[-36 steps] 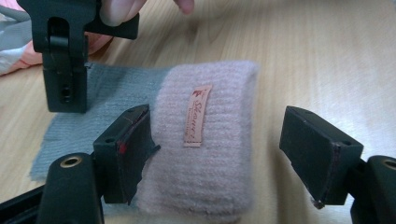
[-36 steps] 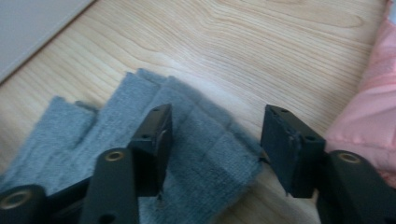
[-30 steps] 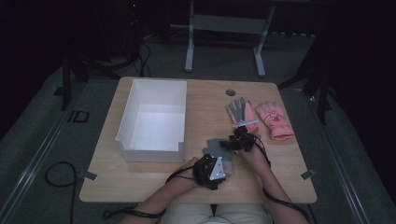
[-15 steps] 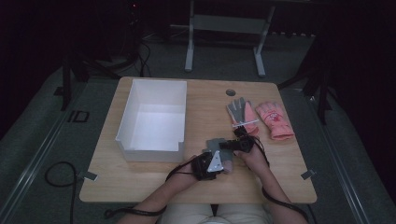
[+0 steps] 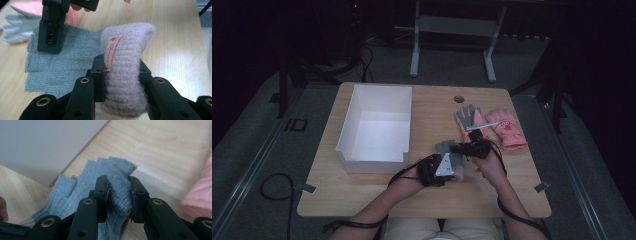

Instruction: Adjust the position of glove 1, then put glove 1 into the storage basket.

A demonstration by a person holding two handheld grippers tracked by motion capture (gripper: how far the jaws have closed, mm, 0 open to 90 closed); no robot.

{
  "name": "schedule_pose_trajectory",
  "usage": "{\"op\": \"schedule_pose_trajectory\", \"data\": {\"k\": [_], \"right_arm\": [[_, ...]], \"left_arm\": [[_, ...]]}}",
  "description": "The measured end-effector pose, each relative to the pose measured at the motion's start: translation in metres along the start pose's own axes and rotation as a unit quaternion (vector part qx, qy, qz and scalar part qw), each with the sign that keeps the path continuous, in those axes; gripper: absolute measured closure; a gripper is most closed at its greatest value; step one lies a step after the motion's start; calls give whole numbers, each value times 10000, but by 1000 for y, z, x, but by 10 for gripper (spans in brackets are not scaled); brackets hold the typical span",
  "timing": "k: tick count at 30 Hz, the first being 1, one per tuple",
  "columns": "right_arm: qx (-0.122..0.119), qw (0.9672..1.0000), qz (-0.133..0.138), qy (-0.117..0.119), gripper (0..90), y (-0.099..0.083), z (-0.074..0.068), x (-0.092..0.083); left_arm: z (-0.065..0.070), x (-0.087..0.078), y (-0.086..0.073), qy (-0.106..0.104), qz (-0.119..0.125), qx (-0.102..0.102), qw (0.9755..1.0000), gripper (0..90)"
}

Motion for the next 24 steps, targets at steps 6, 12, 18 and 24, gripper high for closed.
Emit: {"op": "schedule_pose_trajectory", "data": {"k": [6, 12, 18, 24], "right_arm": [[-85, 9997, 238, 16, 723, 17, -8, -24], [-175, 9986, 491, 71, 725, 38, -17, -43], [-243, 9975, 659, 53, 726, 62, -27, -52], [-301, 9968, 734, 122, 726, 86, -37, -52]], "left_arm": [[-9, -22, 25, 73, -1, 247, 9997, 696], [-24, -46, 42, 168, 7, 503, 9986, 699], [-41, -65, 51, 240, 17, 632, 9977, 699], [-57, -85, 53, 294, -67, 740, 9968, 699]]}}
Point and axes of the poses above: each handheld gripper's, and its own axes: x roughly forward along the jaws, y roughly out of its top, z roughly to its right, the point moved 1 cm from there along x, roughly forward along the jaws, and after that the axes turned 2 degrees about y, right-handed, at the moved point
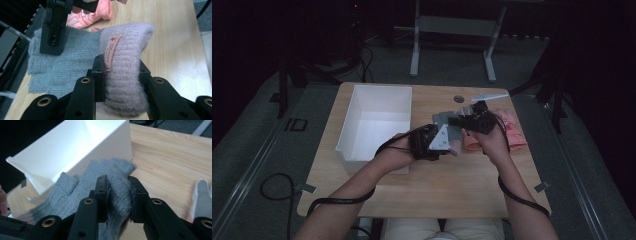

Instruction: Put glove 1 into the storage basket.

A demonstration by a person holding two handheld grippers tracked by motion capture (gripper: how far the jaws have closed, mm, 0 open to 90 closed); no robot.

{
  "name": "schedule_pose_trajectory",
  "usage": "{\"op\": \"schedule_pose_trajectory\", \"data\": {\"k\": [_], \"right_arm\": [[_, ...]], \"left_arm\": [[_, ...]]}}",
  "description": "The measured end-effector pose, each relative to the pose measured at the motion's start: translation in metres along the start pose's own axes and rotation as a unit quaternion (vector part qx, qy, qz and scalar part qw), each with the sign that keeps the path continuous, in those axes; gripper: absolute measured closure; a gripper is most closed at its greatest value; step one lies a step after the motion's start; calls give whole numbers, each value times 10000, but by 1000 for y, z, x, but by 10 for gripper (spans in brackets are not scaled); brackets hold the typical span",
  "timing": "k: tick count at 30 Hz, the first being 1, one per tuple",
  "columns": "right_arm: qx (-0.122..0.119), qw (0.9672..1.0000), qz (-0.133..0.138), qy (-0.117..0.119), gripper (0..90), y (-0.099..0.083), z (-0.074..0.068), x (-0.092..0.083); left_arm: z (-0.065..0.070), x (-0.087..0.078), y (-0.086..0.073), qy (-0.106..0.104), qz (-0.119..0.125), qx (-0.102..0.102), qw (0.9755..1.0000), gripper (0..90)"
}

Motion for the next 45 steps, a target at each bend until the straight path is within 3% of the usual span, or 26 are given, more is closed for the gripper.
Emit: {"op": "schedule_pose_trajectory", "data": {"k": [13, 25, 34, 38, 45], "right_arm": [[-270, 9994, 51, 225, 726, 46, -35, 32], [-420, 9981, -84, 448, 727, 67, -75, 89], [-273, 9970, -260, 679, 728, 64, -96, 135], [-257, 9968, -348, 677, 728, 63, -100, 146], [-344, 9957, -733, 458, 728, 59, -100, 169]], "left_arm": [[-26, -49, -23, 241, -199, -95, 9995, 700], [-35, -85, -69, 396, -543, -312, 9973, 699], [-33, -95, -109, 346, -784, -517, 9950, 699], [-32, -92, -120, 328, -879, -444, 9946, 699], [-30, -70, -143, 171, -1192, -224, 9925, 698]]}}
Point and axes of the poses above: each handheld gripper's, and its own axes: x roughly forward along the jaws, y roughly out of its top, z roughly to its right, the point moved 1 cm from there along x, roughly forward along the jaws, and after that the axes turned 2 degrees about y, right-handed, at the moved point
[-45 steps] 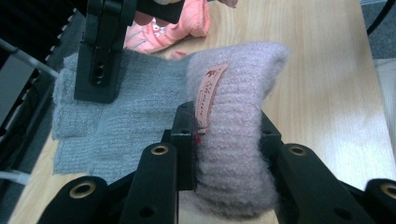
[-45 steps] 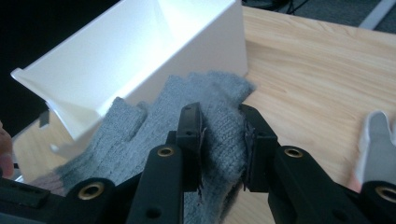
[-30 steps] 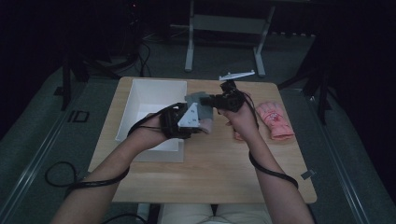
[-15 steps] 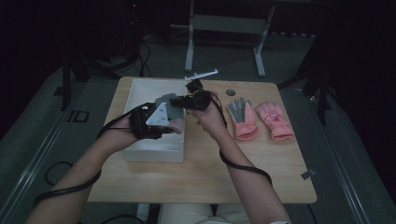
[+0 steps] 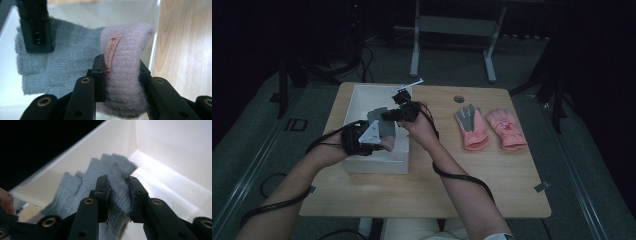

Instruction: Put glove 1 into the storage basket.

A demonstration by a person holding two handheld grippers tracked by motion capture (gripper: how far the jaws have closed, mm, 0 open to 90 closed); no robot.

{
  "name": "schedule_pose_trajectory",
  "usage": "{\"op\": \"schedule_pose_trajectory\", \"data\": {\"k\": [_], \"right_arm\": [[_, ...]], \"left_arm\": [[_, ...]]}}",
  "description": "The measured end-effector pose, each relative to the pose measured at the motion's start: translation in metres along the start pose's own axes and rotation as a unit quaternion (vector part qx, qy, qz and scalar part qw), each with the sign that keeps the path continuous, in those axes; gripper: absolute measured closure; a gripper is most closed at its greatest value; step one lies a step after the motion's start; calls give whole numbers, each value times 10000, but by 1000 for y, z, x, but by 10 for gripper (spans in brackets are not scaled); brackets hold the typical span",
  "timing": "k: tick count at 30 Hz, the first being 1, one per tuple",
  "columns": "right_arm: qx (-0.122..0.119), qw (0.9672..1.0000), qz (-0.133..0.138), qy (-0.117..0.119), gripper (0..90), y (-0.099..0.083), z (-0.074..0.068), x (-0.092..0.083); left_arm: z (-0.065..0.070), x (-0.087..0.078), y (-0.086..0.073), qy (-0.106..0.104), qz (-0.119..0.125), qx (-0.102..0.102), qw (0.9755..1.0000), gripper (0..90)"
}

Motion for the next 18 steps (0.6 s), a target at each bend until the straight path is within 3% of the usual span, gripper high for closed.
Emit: {"op": "schedule_pose_trajectory", "data": {"k": [5, 9, 12, 15, 18], "right_arm": [[-27, 9993, -275, -239, 726, -3, 5, 12], [-34, 9979, -499, -416, 725, -5, 6, 21], [7, 9972, -570, -478, 720, -4, 8, 25], [-57, 9957, -663, -640, 670, -1, 9, 27], [33, 9959, -545, -716, 607, 2, 14, 24]], "left_arm": [[3, 25, 3, -78, -467, 303, 9984, 698], [0, 39, 5, -230, -688, 404, 9965, 698], [-5, 43, 7, -348, -711, 299, 9964, 698], [-11, 51, 8, -443, -887, 289, 9947, 698], [-15, 60, 10, -500, -1008, 250, 9933, 697]]}}
Point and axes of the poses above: each handheld gripper's, and its own axes: x roughly forward along the jaws, y roughly out of its top, z roughly to its right, the point moved 1 cm from there along x, roughly forward along the jaws, and after that the axes turned 2 degrees about y, right-handed, at the moved point
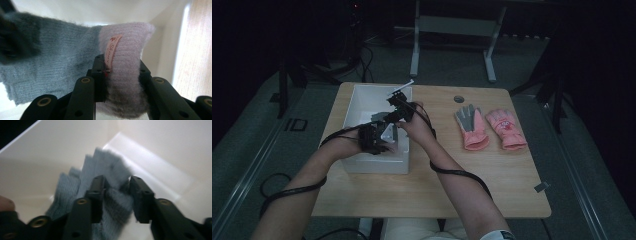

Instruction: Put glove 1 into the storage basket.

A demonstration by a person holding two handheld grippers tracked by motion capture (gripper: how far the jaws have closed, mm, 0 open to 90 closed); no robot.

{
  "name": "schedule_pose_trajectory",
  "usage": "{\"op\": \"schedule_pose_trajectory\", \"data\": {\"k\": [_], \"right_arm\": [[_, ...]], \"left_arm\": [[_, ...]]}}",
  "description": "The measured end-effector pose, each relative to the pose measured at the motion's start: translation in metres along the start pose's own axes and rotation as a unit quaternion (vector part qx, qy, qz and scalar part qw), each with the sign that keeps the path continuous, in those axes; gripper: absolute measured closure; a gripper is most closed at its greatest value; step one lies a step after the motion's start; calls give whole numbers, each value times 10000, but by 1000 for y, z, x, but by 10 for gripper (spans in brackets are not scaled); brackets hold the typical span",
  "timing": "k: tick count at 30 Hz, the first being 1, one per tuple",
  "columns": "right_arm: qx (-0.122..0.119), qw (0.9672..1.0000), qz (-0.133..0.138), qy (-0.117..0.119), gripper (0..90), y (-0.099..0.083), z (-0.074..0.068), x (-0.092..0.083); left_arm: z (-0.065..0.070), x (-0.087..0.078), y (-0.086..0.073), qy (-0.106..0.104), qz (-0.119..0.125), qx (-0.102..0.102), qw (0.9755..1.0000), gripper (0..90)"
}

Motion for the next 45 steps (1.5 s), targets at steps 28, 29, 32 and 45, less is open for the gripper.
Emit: {"op": "schedule_pose_trajectory", "data": {"k": [28, 29, 32, 45], "right_arm": [[-171, 9906, 1313, 338, 416, -76, 48, -137], [-195, 9905, 1337, 239, 421, -83, 51, -143], [-166, 9904, 1352, 214, 429, -92, 56, -149], [-220, 9902, 1359, -224, 480, -133, 88, -172]], "left_arm": [[-21, -28, 11, -70, 579, -1083, 9924, 433], [-20, -35, 15, -104, 766, -1171, 9901, 440], [-20, -42, 22, -159, 947, -1211, 9880, 443], [4, -51, 77, -359, 1816, -1463, 9718, 404]]}}
Point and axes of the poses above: each handheld gripper's, and its own axes: x roughly forward along the jaws, y roughly out of its top, z roughly to its right, the point moved 1 cm from there along x, roughly forward along the jaws, and after that the axes turned 2 degrees about y, right-handed, at the moved point
